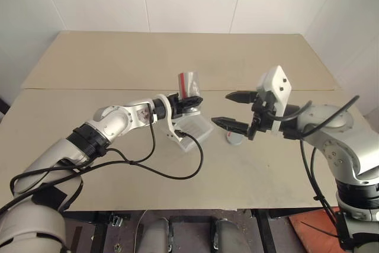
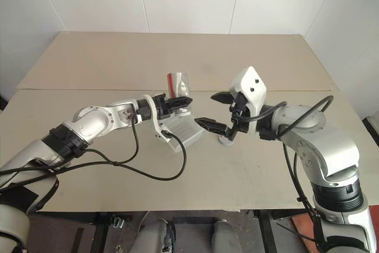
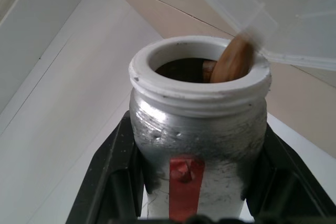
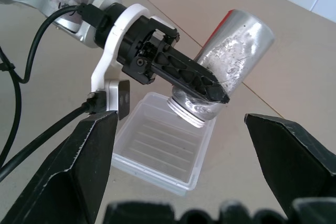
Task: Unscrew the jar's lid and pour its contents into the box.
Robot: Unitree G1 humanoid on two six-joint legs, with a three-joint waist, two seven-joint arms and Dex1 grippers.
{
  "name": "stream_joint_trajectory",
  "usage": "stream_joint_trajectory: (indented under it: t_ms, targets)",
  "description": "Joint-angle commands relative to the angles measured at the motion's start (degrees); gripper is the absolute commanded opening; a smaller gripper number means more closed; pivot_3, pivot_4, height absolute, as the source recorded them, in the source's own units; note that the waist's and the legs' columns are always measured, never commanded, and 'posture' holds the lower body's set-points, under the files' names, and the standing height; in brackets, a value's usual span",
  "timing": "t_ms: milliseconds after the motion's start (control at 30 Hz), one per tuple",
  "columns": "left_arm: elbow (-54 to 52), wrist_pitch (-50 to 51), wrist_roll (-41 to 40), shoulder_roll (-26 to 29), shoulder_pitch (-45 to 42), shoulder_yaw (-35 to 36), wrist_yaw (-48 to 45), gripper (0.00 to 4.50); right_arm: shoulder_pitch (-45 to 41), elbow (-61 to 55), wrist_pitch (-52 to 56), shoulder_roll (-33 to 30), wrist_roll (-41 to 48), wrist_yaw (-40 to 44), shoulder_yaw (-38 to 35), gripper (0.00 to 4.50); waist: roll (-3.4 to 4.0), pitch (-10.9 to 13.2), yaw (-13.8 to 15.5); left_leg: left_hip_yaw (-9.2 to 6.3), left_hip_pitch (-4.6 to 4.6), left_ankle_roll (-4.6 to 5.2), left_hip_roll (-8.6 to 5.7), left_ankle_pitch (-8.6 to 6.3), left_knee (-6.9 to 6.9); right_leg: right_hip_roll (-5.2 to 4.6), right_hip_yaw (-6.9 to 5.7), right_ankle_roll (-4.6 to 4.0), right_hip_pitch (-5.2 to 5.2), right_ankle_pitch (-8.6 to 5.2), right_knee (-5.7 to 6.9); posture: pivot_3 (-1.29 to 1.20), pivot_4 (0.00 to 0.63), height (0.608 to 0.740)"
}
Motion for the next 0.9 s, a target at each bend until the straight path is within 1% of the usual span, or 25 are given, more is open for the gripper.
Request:
stream_joint_trajectory:
  t_ms: [33,200,267,300,433,533,567,700,767,867,900]
  targets:
    - [-2.8,1.1,0.8,1.2,-1.1,2.6,1.8,2.03,-0.2,-1.6,-1.5,-0.2,0.9,0.3,-2.0,4.48,0.00,0.0,0.0,-0.01,0.00,0.00,0.00,0.00,0.00,0.00,0.00,0.00,0.00,0.00,0.00,0.00,0.150,0.740]
    - [-5.1,1.2,-0.6,2.3,0.3,4.7,0.4,2.03,-0.8,-0.7,-2.2,-0.3,0.5,1.3,-1.6,4.48,0.00,0.0,0.0,-0.09,0.00,0.00,0.00,0.00,0.00,0.00,0.00,0.00,0.00,0.00,0.00,0.00,0.150,0.740]
    - [-5.1,1.2,-3.1,2.1,1.2,6.5,-1.1,2.03,-0.9,-0.3,-2.6,-0.3,0.2,1.8,-1.3,4.48,0.00,0.0,0.0,-0.09,0.01,0.00,0.00,0.00,0.00,0.00,0.00,0.00,0.00,0.00,0.01,0.00,0.150,0.740]
    - [-5.3,1.4,-5.8,1.8,1.9,8.2,-2.0,2.03,-1.0,-0.1,-2.8,-0.3,0.1,2.0,-1.3,4.48,0.00,0.0,0.0,-0.09,0.02,0.00,0.00,0.00,0.00,0.00,0.01,0.00,0.00,0.00,0.02,0.00,0.150,0.740]
    - [-6.0,4.0,-25.0,-1.1,6.8,18.8,-11.3,2.03,-1.0,0.6,-3.3,-0.4,0.4,3.1,-1.6,4.48,0.00,0.0,-0.1,-0.20,0.04,0.00,0.04,0.00,0.02,0.00,0.05,0.00,-0.01,0.00,0.03,0.00,0.150,0.740]
    - [-7.6,11.0,-37.5,-4.3,10.9,27.1,-19.1,2.03,-0.6,0.9,-3.7,-0.6,0.5,3.7,-1.9,4.48,0.00,0.0,-0.1,-0.22,0.03,0.00,0.05,0.00,0.05,0.00,0.05,0.00,-0.01,0.00,0.05,0.00,0.150,0.740]
    - [-8.6,14.5,-42.2,-5.9,12.2,29.9,-22.4,2.03,-0.5,1.0,-3.8,-0.5,0.6,3.7,-1.9,4.48,0.01,0.0,-0.1,-0.24,0.02,0.00,0.06,0.00,0.09,0.00,0.02,0.00,0.00,0.00,0.06,0.00,0.150,0.740]
    - [-16.0,35.8,-63.6,-14.6,17.1,41.4,-37.4,2.03,0.1,1.5,-4.2,-0.2,0.7,4.2,-2.2,4.48,0.01,0.0,-0.2,-0.24,0.06,0.00,0.04,0.00,0.13,0.01,0.04,0.00,0.06,0.00,0.08,0.00,0.150,0.740]
    - [-18.3,43.4,-71.6,-17.7,19.4,46.2,-40.3,2.03,0.2,1.8,-4.2,-0.1,0.7,4.2,-2.1,4.48,0.01,0.0,-0.3,-0.28,0.07,0.00,0.05,0.00,0.17,0.02,0.04,0.01,0.08,0.00,0.09,0.00,0.150,0.740]
    - [-19.3,46.7,-82.5,-20.5,23.8,52.3,-43.1,2.03,0.5,1.9,-3.7,0.1,0.9,4.0,-2.1,4.48,0.01,0.0,-0.4,-0.34,0.10,0.00,0.05,0.00,0.19,0.03,0.05,0.01,0.11,0.00,0.07,0.00,0.150,0.740]
    - [-18.7,46.3,-83.9,-20.9,25.2,53.3,-42.9,2.03,0.6,1.8,-3.4,0.1,1.0,3.9,-2.1,4.48,0.01,0.0,-0.5,-0.34,0.11,0.00,0.04,0.00,0.19,0.03,0.07,0.01,0.12,0.00,0.06,0.00,0.150,0.740]
